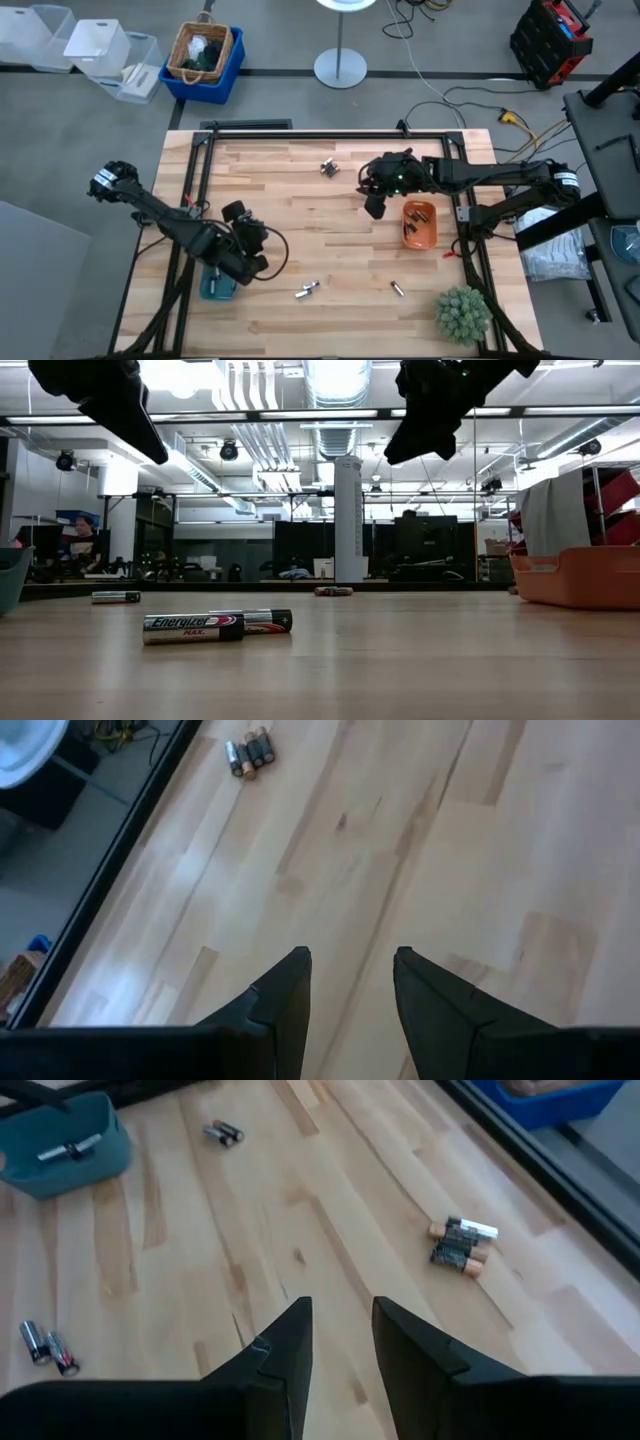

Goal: Sort batteries
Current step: Put the silver battery into the blue bin

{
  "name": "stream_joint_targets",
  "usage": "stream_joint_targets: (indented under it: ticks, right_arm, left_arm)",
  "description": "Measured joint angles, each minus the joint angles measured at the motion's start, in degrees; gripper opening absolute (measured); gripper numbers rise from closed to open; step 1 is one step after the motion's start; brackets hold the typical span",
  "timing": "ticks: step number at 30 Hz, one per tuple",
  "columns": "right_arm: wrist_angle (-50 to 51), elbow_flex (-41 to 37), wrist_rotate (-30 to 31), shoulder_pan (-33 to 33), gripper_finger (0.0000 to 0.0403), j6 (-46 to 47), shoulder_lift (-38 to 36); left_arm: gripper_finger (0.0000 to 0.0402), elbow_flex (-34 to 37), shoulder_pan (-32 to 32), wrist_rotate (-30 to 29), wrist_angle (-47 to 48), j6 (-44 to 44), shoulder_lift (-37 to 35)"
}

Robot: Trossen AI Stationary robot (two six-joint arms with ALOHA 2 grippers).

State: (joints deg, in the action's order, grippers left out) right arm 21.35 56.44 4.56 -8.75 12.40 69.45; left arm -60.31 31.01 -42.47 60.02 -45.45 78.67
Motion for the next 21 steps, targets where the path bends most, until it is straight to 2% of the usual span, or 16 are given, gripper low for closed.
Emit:
stream_joint_targets:
  ticks: [6,11,21]
  right_arm:
    - [-3.5,-0.4,0.0,0.0,0.0104,-1.6,0.0]
    - [-4.3,-0.5,0.0,0.0,0.0094,-2.1,0.0]
    - [-4.9,-1.8,0.0,0.0,0.0073,-2.1,0.0]
  left_arm:
    - [0.0125,0.0,-2.6,3.1,1.9,0.0,0.0]
    - [0.0125,0.0,-6.2,7.3,3.2,-0.5,0.0]
    - [0.0125,0.0,-13.1,11.3,5.6,-0.1,0.0]
